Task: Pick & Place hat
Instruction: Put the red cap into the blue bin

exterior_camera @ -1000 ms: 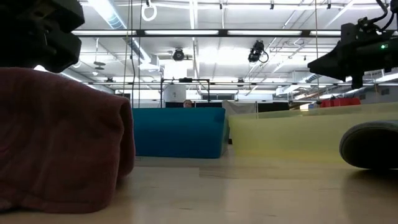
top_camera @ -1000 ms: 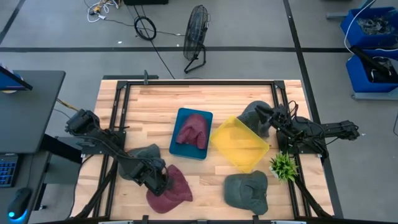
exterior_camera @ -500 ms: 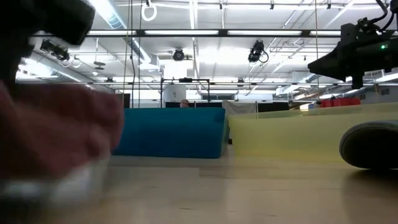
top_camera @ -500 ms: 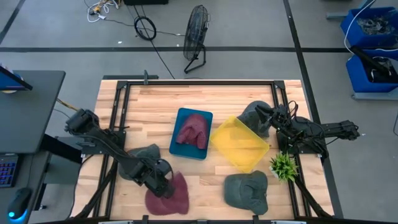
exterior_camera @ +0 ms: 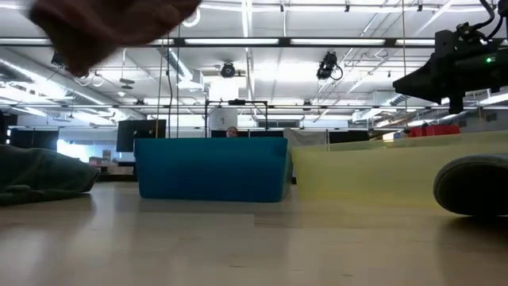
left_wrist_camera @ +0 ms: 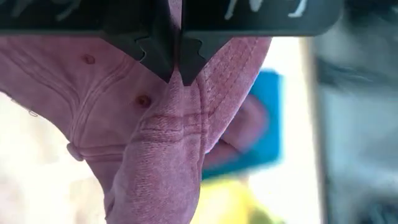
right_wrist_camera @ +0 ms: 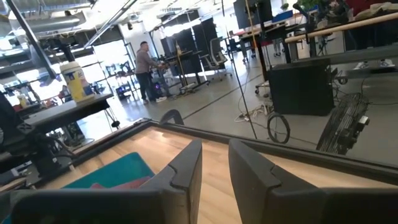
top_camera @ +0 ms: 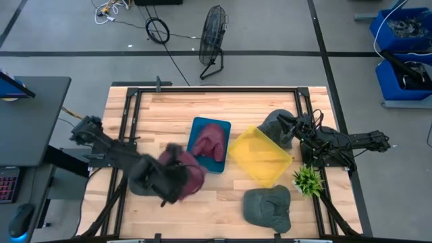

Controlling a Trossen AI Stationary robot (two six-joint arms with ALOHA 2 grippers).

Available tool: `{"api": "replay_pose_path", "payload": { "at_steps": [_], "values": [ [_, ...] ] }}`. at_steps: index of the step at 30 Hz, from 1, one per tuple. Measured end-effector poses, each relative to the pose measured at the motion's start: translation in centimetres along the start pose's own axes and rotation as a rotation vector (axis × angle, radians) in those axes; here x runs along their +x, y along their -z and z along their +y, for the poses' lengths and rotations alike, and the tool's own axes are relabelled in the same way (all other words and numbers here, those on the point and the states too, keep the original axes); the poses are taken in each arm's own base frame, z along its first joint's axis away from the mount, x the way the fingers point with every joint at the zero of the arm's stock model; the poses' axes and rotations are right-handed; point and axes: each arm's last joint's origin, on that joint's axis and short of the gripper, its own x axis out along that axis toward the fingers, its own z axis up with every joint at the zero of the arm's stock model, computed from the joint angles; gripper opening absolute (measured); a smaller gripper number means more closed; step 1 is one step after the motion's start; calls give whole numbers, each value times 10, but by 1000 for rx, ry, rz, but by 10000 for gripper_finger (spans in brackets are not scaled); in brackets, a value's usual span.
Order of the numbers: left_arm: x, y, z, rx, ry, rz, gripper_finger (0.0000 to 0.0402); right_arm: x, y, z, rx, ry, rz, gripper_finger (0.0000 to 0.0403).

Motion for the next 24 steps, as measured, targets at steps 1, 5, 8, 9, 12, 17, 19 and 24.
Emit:
{"api": "replay_pose_path", "payload": {
  "at_steps": [1,5,8,9,12,17,19,24],
  "values": [
    [2,-4,9,115,-16,-15,7,0,0,0,0,0,0,86],
    [22,-18,41,455,-32,-63,7,0,0,0,5,0,0,86],
    [46,-20,71,535,-32,-40,7,0,0,0,24,0,0,86],
    [54,-19,80,539,-30,-17,8,0,0,0,25,0,1,86],
    [82,-15,104,560,-17,59,7,0,0,0,22,0,1,86],
    [131,-12,119,547,95,114,7,0,0,0,16,1,0,86],
    [151,-11,115,564,158,137,7,0,0,0,15,1,0,86],
    [188,-12,97,704,237,192,7,0,0,0,15,0,1,86]
  ]
}}
